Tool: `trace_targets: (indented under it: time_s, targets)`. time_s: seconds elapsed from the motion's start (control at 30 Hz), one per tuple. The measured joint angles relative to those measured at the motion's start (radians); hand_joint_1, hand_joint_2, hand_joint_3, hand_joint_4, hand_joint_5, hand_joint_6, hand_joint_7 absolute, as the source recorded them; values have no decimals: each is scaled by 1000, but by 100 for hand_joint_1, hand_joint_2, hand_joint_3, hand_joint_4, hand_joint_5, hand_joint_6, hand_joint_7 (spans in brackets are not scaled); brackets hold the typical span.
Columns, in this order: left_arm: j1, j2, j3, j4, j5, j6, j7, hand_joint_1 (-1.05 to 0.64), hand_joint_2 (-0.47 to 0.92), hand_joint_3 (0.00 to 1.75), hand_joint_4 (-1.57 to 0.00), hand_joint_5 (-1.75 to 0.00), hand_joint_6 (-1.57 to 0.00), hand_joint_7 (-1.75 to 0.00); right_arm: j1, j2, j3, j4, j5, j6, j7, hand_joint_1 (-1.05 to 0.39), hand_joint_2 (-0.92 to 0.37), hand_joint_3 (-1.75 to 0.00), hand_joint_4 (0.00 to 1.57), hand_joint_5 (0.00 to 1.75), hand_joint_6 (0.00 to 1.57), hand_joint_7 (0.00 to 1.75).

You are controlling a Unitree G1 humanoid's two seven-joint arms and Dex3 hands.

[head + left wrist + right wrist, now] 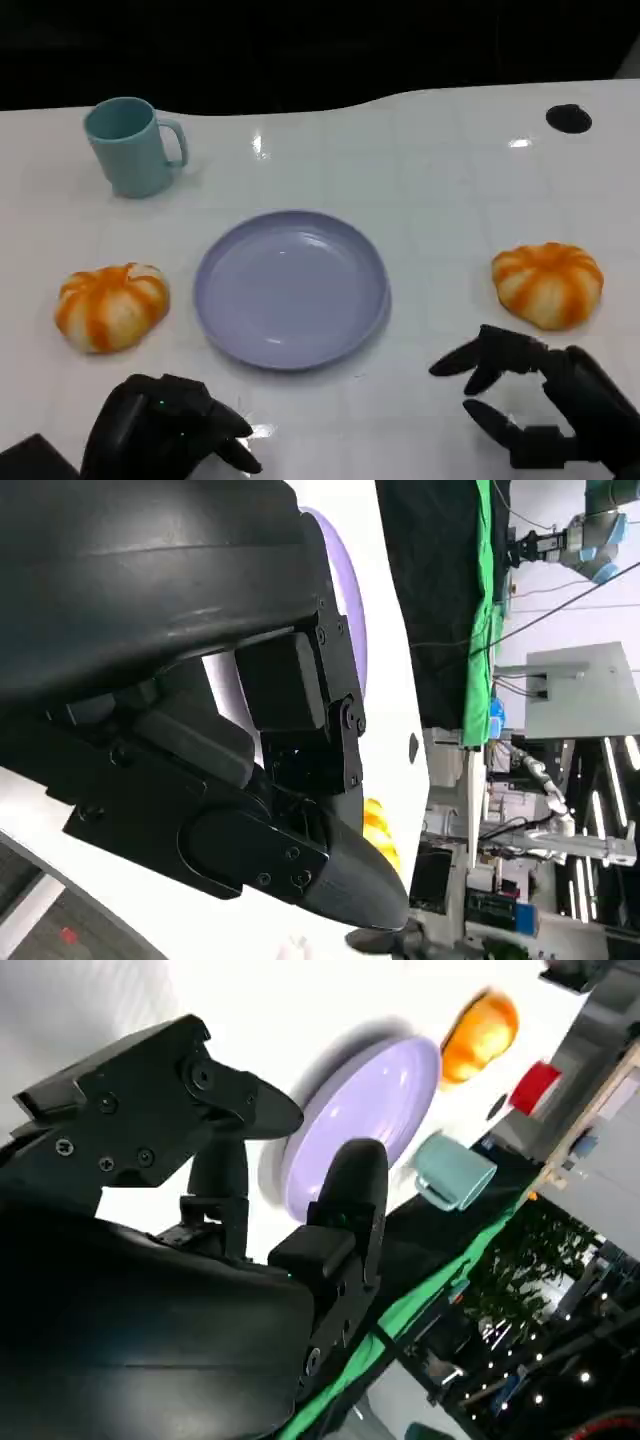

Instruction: Grasp the bread from the table and place it into the plate.

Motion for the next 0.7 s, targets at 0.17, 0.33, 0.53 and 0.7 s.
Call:
trace_targets:
  time_s: [0.17, 0.33, 0.53, 0.7]
  targets:
    - [-1, 0, 0, 0, 0, 0, 0, -105, 89, 0, -157, -42, -157, -25, -35, -25, -27, -11, -137, 2, -92, -30, -80, -31, 32, 67, 56, 18]
    - [-1, 0, 0, 0, 0, 0, 0, -105, 89, 0, -157, -43, -157, -25, -62, -76, -42, -31, -305, 7, -221, -33, -86, -11, 33, 51, 59, 8]
    - [-1, 1, 0, 0, 0, 0, 0, -105, 89, 0, -157, -43, -157, -25, -78, -131, -40, -57, -486, 64, -355, -42, -87, -6, 25, 43, 52, 2]
    - [-8, 1, 0, 9, 1, -6, 0, -105, 89, 0, -157, -43, -157, -24, -84, -171, -30, -96, -624, 172, -427, -48, -90, -1, 10, 52, 45, 0]
